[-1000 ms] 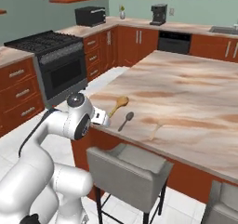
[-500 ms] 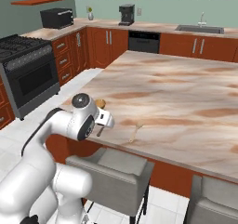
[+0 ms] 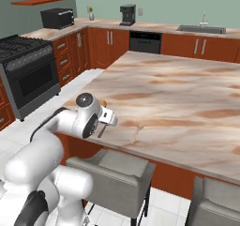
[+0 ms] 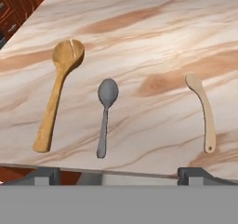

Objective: Pick up the metallic utensils from the counter and place them in the open drawer. Make sure not to pick up any wooden utensils.

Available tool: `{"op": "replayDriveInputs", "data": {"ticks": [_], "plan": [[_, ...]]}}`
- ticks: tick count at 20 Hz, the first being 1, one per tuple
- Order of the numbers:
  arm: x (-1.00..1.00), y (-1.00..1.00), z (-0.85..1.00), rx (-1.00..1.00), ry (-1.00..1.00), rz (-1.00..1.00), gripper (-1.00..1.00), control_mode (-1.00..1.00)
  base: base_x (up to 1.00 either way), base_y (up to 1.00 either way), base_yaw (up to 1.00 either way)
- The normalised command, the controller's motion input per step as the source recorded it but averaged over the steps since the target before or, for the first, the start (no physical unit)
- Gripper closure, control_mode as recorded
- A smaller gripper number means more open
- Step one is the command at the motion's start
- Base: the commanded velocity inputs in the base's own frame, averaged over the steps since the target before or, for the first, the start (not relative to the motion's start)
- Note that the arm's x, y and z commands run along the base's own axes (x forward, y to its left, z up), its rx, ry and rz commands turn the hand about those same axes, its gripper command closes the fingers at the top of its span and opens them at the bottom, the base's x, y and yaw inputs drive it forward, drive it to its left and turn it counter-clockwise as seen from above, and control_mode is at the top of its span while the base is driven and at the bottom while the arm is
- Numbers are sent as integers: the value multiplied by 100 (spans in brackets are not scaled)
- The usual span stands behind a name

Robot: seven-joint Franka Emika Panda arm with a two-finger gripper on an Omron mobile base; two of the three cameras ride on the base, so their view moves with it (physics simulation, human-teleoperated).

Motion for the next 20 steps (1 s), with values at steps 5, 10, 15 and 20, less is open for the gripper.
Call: {"op": "replayDriveInputs", "data": {"ticks": [5, 10, 15, 20], "plan": [[38, 0, -26, 0, 10, -3, -100, -100, 0, 0, 0], [25, 0, -41, 0, 13, -5, -100, -100, 0, 0, 0], [29, 0, -36, 0, 12, -6, -100, -100, 0, 0, 0], [44, 5, -29, 0, 9, -6, -100, -100, 0, 0, 0]]}}
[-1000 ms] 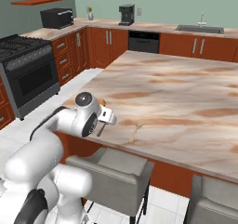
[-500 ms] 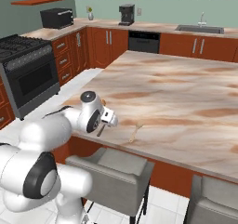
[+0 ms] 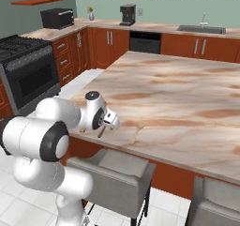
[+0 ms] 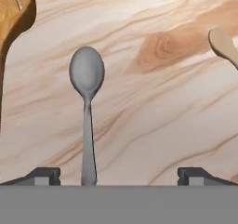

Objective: Pick up the metallic utensils from the counter and place them in the open drawer. Make sure not to pick up any wooden utensils.

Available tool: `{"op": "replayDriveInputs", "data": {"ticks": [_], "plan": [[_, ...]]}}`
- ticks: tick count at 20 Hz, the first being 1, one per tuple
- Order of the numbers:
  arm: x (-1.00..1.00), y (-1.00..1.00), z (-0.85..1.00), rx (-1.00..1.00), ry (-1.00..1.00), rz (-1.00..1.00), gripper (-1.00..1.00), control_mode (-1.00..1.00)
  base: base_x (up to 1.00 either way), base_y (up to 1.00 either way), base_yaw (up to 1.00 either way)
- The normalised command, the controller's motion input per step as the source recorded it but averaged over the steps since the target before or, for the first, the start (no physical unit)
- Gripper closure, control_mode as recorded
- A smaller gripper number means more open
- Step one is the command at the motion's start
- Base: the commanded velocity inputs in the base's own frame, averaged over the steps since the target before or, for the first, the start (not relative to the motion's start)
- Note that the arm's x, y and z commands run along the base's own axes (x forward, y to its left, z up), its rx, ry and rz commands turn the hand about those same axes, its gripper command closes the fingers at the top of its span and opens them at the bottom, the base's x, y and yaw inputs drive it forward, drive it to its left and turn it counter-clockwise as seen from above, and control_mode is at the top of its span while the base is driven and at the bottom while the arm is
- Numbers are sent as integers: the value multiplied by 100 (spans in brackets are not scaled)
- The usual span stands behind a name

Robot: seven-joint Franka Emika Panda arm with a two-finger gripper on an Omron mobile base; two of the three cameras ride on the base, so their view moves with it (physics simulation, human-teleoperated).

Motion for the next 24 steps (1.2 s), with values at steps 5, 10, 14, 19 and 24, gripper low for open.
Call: {"op": "replayDriveInputs", "data": {"ticks": [5, 10, 14, 19, 24], "plan": [[49, 7, -24, 0, 4, -7, -100, -100, 0, 0, 0], [36, 1, -37, 0, 0, -7, -100, -100, 0, 0, 0], [28, 0, -48, 0, 0, -6, -100, -100, 0, 0, 0], [29, 0, -49, 0, 0, -6, -100, -100, 0, 0, 0], [41, 1, -41, 0, 0, -5, 100, -100, 0, 0, 0]]}}
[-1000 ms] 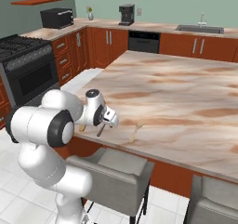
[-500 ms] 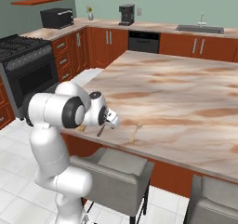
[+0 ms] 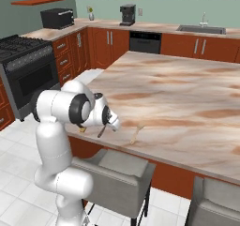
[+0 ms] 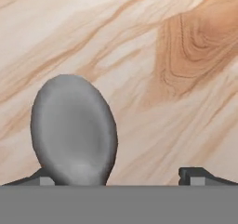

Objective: Pick up the metallic utensils from the counter and place them in the open drawer. Make sure not to pick up any wooden utensils.

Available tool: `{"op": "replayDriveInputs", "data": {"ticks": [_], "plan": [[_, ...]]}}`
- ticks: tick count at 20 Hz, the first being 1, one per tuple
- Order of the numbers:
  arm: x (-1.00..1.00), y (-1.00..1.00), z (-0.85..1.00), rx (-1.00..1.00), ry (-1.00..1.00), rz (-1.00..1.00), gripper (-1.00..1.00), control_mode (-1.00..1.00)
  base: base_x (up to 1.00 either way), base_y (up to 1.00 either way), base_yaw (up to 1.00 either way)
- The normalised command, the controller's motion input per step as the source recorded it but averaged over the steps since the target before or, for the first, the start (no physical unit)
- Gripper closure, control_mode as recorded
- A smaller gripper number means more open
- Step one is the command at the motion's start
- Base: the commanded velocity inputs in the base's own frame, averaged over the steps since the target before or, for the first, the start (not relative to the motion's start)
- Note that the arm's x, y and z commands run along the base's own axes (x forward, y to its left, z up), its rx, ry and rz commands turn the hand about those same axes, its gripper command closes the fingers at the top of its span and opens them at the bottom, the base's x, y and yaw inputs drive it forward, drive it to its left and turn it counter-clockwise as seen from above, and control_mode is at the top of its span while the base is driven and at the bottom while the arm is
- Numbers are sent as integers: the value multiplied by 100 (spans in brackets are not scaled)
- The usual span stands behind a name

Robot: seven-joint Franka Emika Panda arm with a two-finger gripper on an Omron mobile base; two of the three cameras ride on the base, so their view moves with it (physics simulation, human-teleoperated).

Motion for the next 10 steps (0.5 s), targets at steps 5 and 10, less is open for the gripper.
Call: {"op": "replayDriveInputs", "data": {"ticks": [5, 10], "plan": [[34, 2, -21, 0, -4, -4, 100, -100, 0, 0, 0], [10, 0, -4, 0, -2, -1, 100, -100, 0, 0, 0]]}}
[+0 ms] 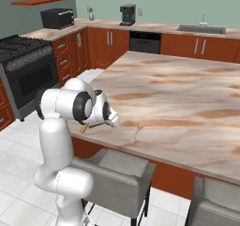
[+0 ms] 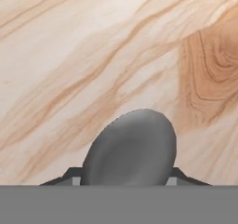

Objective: Pick up the metallic utensils from the counter and place them in the open drawer. Make sure not to pick up any wooden utensils.

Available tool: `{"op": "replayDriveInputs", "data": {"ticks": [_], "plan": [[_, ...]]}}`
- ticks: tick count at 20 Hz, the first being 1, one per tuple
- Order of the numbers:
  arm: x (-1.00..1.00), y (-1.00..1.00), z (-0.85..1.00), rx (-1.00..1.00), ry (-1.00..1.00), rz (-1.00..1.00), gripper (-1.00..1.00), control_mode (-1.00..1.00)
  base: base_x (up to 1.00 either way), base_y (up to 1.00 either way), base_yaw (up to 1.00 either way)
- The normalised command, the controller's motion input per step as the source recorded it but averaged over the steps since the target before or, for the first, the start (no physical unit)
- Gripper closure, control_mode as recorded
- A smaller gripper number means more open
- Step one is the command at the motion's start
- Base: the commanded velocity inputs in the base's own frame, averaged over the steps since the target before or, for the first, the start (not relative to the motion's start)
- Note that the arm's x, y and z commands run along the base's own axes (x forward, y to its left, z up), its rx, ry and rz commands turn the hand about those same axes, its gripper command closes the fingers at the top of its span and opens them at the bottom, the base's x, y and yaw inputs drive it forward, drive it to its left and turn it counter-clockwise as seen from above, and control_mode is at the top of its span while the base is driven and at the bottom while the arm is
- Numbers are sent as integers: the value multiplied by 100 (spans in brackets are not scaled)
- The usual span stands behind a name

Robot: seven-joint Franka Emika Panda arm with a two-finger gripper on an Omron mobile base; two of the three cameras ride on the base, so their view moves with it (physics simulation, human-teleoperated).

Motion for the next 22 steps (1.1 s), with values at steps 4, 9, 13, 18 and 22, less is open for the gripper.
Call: {"op": "replayDriveInputs", "data": {"ticks": [4, 9, 13, 18, 22], "plan": [[-27, -1, 11, 0, -11, 0, 100, -100, 0, 0, 0], [-49, -15, 71, 0, -20, 1, 100, -100, 0, 0, 0], [-35, -30, 90, 0, -27, 10, 100, -100, 0, 0, 0], [-49, -48, 100, 0, -9, 12, 100, -100, 0, 0, 0], [-73, -44, 100, 0, 0, 7, 100, -100, 0, 0, 0]]}}
